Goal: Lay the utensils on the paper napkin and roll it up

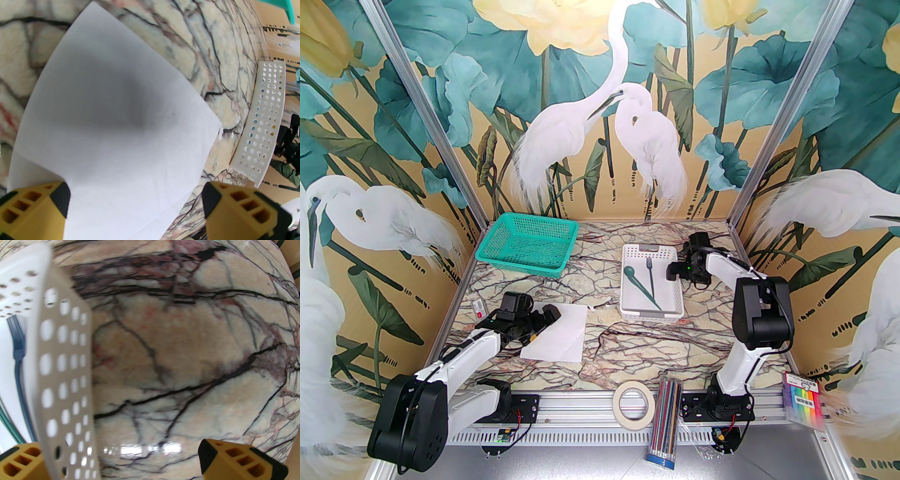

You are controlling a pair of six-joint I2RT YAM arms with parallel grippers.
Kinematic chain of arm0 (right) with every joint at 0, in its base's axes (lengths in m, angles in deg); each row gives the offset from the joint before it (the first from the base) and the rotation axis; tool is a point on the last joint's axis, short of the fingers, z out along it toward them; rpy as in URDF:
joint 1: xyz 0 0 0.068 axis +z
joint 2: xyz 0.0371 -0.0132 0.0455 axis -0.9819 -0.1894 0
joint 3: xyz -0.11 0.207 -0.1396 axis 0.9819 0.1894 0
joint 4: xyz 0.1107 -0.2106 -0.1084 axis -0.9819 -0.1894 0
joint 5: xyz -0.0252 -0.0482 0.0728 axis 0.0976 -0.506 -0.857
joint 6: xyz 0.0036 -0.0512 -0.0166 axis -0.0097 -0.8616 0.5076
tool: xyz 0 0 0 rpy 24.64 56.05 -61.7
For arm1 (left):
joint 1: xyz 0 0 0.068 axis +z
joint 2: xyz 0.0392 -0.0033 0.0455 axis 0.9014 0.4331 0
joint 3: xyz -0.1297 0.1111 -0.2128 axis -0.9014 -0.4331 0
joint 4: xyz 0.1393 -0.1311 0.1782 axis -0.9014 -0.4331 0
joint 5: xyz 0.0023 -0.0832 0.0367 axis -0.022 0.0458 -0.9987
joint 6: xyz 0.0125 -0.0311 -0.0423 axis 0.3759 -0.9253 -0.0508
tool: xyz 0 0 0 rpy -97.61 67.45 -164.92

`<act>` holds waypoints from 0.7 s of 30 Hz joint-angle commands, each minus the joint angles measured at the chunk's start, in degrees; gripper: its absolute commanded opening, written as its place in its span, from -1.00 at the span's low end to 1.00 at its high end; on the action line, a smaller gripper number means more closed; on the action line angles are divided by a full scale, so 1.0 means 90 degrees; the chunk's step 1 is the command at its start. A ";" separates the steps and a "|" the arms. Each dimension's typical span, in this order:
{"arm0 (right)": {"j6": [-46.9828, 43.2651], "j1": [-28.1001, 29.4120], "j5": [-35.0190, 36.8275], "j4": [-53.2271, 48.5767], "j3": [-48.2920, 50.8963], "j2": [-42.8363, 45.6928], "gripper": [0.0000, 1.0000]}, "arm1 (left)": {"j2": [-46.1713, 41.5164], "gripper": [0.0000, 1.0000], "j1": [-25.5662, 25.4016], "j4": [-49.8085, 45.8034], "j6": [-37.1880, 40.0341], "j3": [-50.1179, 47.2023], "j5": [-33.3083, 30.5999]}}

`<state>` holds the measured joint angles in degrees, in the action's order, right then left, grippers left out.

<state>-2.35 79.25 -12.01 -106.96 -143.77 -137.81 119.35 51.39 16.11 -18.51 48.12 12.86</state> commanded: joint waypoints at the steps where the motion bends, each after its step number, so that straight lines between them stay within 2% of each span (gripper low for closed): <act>1: -0.0233 -0.0152 0.0247 -0.0166 -0.0286 -0.0144 0.98 | 0.0375 0.99 -0.0304 -0.0058 0.0080 0.0066 -0.0344; 12: -0.0470 -0.0722 0.0785 -0.0342 -0.0636 -0.0527 0.98 | 0.1476 0.99 -0.1716 -0.0244 0.0540 0.1082 -0.1063; 21: -0.0528 -0.1173 0.1206 -0.0482 -0.1004 -0.0894 0.98 | 0.3004 0.99 -0.2789 -0.0426 0.1151 0.2558 -0.1451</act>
<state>-6.46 69.83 -4.23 -109.99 -151.05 -144.67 142.70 28.88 15.00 -11.74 67.81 2.52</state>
